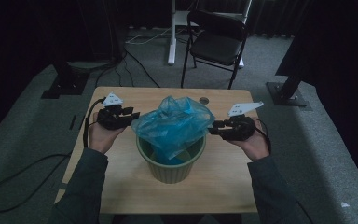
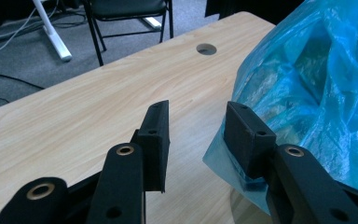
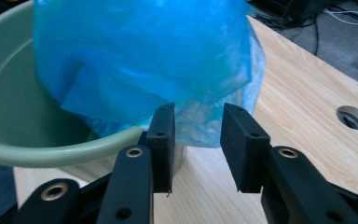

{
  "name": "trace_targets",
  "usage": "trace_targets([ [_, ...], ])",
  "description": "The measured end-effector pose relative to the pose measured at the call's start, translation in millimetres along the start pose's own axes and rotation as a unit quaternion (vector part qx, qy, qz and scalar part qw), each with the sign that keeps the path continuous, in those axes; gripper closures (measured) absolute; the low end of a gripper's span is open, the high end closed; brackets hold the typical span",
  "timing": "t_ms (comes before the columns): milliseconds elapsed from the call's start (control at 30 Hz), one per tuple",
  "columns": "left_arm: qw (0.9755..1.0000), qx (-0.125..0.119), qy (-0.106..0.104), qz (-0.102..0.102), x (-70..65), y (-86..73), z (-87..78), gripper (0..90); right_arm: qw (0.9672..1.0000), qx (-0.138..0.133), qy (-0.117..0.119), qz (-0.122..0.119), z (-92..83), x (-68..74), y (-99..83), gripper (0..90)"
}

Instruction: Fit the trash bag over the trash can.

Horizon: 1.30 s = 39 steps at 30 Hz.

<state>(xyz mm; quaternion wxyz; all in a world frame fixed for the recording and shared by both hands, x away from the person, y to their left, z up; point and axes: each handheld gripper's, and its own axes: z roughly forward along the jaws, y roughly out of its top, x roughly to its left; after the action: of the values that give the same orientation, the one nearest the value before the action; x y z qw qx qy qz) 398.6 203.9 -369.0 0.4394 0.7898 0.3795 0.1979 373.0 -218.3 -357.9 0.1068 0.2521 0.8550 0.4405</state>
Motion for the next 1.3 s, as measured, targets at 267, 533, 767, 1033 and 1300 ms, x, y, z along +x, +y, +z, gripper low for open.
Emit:
trace_targets([
  [267,0.9997,-0.021,-0.006,-0.005,-1.0,6.6,-7.7,57.4,0.9998,-0.004,0.014,-0.013,1.7,4.5,4.7,60.3],
  [533,0.9995,-0.03,0.0,-0.013,1.3,13.3,-12.8,56.1,0.9995,-0.011,0.018,-0.022,4.0,6.8,9.2,59.5],
  [767,0.999,-0.033,0.016,-0.025,-1.0,16.0,-11.1,53.7,0.9995,-0.009,0.021,-0.023,6.8,7.4,9.5,59.5],
  [1033,0.9985,-0.044,-0.003,-0.032,-5.2,19.3,-9.3,51.9,0.9993,-0.006,0.026,-0.026,10.8,9.5,9.5,59.5],
  [1300,0.9937,-0.052,-0.098,-0.014,-14.5,19.4,-11.2,47.9,0.9993,-0.012,0.025,-0.025,9.7,8.6,10.3,59.5],
])
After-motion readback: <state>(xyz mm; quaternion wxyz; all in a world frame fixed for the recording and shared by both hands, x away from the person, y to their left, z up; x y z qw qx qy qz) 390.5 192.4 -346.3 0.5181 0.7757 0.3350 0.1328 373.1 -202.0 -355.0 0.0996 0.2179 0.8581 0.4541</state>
